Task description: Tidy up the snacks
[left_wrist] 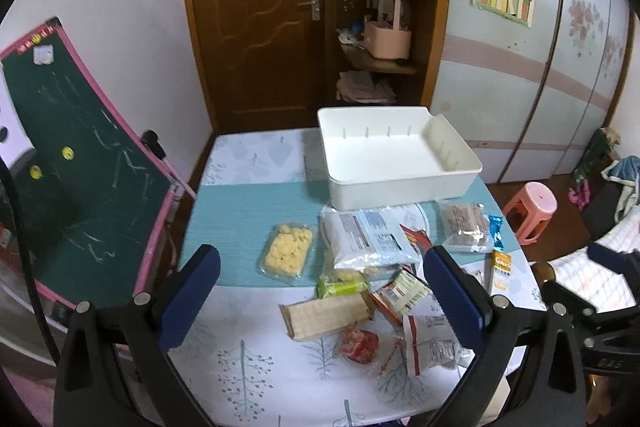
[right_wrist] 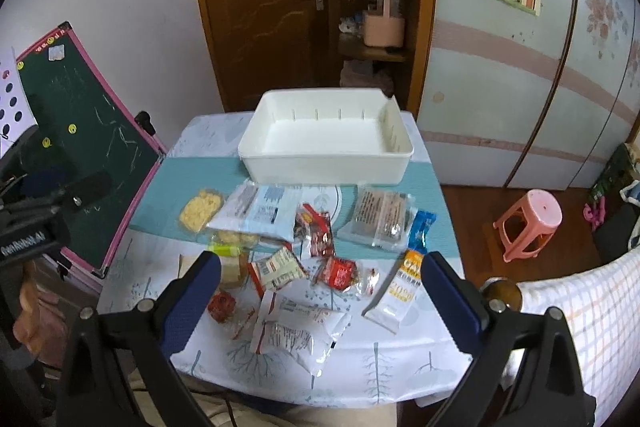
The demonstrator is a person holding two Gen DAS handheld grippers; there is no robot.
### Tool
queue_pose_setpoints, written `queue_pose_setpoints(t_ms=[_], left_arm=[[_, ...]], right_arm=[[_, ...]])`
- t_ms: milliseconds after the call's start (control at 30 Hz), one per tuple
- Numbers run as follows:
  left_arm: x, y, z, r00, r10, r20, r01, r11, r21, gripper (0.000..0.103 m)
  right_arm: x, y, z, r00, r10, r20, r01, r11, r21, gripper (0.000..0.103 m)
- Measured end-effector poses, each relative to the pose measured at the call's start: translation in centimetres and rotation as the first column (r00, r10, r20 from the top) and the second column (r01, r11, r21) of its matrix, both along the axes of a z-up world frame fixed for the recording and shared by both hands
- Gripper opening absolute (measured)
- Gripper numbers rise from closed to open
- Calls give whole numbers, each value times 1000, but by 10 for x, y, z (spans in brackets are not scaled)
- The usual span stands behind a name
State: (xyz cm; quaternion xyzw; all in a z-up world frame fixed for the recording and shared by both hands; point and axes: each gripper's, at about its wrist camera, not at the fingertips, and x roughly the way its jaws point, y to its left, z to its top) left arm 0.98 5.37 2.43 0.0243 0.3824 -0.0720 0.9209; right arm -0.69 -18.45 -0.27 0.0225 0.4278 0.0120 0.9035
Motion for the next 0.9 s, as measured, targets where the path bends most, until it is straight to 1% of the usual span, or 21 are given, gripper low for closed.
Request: queue_pose_setpoints(t_ms=[100,233,300,367,467,533,600,667,767,833,900], left_arm=[[4,1,-18,999,-28,-26,29,1000,8,102],[2,-9,-56,997,-72,-38,75,994,78,102],[3,-14,-74,994,-89,-60,95,991,96,102],[5,-20,-95,989,-107,-102,118,987,108,102],[11,-23,-125,975,-116,-188,132,988,78,102],[16,-20,-143,967,-110,-231,123,992,41,102],[19,-18,-156,961,-104,-258,115,993,29,102],[19,-17,-168,953,-107,-284,123,992,41,102],[20,-23,-186,936,-139,-324,173,982,77,102],[19,-28,-198,922,-167,-351,212,973,95,102],[19,-32,-208,912,-177,-369,232,967,110,102]], right_arm=[[3,2,-20,999,-5,-42,5,1000,-12,101],[4,5,-50,996,-8,-92,8,1000,-1,101],[6,6,-63,993,-9,-121,11,1000,11,101],[7,7,-74,990,-9,-144,11,1000,19,101],[10,8,-88,984,-5,-178,9,1000,21,101],[12,5,-98,979,-6,-202,13,999,32,101],[14,3,-107,974,-3,-227,13,999,46,101],[17,2,-116,969,-1,-248,14,999,52,101],[22,1,-131,958,10,-286,10,998,69,101],[26,2,-143,947,20,-320,10,996,93,101],[32,2,-155,935,34,-354,10,992,122,101]])
